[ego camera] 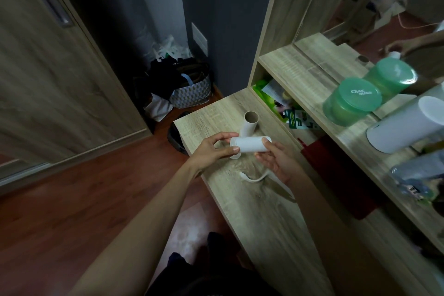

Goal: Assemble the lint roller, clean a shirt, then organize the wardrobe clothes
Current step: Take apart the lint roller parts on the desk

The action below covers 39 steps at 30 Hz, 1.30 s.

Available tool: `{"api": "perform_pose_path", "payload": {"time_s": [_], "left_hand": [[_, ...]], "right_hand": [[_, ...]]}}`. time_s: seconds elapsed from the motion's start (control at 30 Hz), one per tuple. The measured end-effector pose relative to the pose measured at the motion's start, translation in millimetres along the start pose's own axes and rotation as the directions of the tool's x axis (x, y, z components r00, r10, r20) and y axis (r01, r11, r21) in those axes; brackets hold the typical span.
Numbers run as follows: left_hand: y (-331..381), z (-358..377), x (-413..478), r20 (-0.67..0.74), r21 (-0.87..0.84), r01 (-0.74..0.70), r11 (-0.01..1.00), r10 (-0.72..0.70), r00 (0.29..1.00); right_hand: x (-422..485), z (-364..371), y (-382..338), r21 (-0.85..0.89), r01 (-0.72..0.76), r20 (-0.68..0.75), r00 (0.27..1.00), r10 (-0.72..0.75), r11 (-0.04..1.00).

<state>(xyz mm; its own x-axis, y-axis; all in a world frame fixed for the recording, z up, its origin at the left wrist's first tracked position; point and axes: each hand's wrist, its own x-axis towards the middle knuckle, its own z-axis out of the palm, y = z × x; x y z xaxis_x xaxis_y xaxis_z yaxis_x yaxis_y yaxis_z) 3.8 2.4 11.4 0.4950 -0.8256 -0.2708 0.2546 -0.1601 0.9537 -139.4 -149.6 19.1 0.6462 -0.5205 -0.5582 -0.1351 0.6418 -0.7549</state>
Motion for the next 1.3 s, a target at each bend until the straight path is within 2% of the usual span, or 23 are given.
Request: {"api": "perform_pose_path", "payload": {"time_s": [0.23, 0.47, 0.6, 0.83, 0.97, 1.03, 1.13, 1.3], "left_hand": [[-0.7, -2.8, 2.1, 0.016, -0.013, 0.043, 0.999, -0.042, 0.999], [3.8, -3.0, 0.8, 0.000, 0.048, 0.040, 0.998, -0.040, 0.999], [1.0, -2.0, 2.6, -0.104, 0.089, 0.012, 0.996, -0.002, 0.995], [-12.7, 2.4, 0.8, -0.301, 0.036, 0.001, 0.999, 0.010, 0.954], [-26.9, -11.1, 3.6, -0.395, 0.152, 0.048, 0.987, 0.016, 0.919], [-33.3, -17.6, 5.6, -0.423, 0.266, 0.100, 0.959, 0.023, 0.906], [-41.2, -24.1, 6.9, -0.410, 0.470, 0.135, 0.872, 0.080, 0.909], [-55.9, -32.7, 13.6, -0.379, 0.574, 0.173, 0.800, 0.073, 0.922]], "right_hand": [[-1.8, 0.1, 0.1, 0.031, -0.020, 0.005, 1.000, 0.019, 0.999], [-2.6, 1.6, 0.5, 0.042, -0.010, -0.006, 1.000, 0.010, 0.999], [-3.5, 1.7, -0.1, 0.037, 0.026, -0.030, 0.999, -0.024, 0.999], [-6.3, 9.1, 5.3, -0.002, 0.092, -0.104, 0.990, -0.092, 0.996], [-9.6, 7.6, 7.3, 0.035, 0.126, -0.143, 0.982, -0.120, 0.991], [-10.6, 4.3, 7.1, 0.042, 0.136, -0.136, 0.982, -0.129, 0.990], [-11.2, 0.3, 7.3, 0.038, 0.143, -0.125, 0.983, -0.138, 0.989], [-10.1, -2.1, 7.9, 0.057, 0.152, -0.136, 0.980, -0.143, 0.987]]}}
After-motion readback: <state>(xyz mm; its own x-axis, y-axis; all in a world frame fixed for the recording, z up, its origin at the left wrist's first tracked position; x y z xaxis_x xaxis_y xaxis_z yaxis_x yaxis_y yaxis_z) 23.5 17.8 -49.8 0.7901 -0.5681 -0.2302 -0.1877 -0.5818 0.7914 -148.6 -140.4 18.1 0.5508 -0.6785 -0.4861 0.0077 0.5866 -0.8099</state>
